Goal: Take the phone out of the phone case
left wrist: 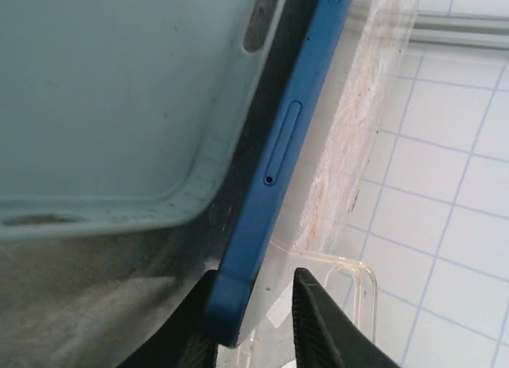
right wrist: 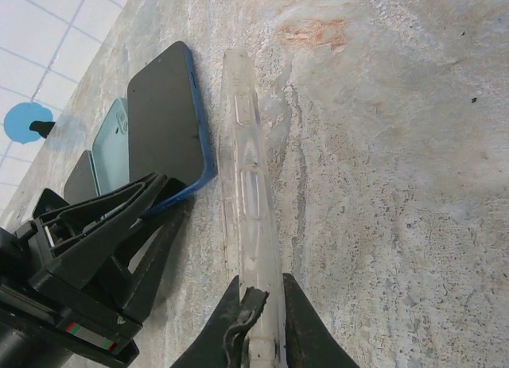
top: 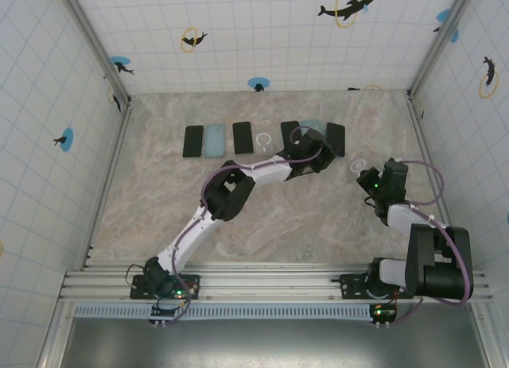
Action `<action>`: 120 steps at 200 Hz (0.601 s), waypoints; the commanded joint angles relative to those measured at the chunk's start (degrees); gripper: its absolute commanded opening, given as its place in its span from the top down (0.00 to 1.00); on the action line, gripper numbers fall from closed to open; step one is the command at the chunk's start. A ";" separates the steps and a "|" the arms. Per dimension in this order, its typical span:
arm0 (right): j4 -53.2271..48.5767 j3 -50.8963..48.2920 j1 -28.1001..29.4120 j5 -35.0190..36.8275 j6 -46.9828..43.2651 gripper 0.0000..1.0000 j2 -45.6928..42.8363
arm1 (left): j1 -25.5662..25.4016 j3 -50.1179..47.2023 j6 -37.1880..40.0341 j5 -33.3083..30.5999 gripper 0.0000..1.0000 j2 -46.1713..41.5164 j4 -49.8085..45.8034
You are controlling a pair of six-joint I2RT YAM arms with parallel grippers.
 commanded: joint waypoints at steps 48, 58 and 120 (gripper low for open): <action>0.18 0.14 -0.87 1.07 -0.68 0.93 1.01 | 0.69 5.65 2.06 1.78 0.83 1.75 0.54; 0.19 0.33 -1.02 1.02 -0.73 0.93 1.04 | 0.69 6.18 1.88 1.87 0.83 2.35 1.12; 0.49 0.79 -1.41 1.00 -0.82 0.93 1.16 | 0.21 9.84 -0.10 2.05 0.83 5.57 3.45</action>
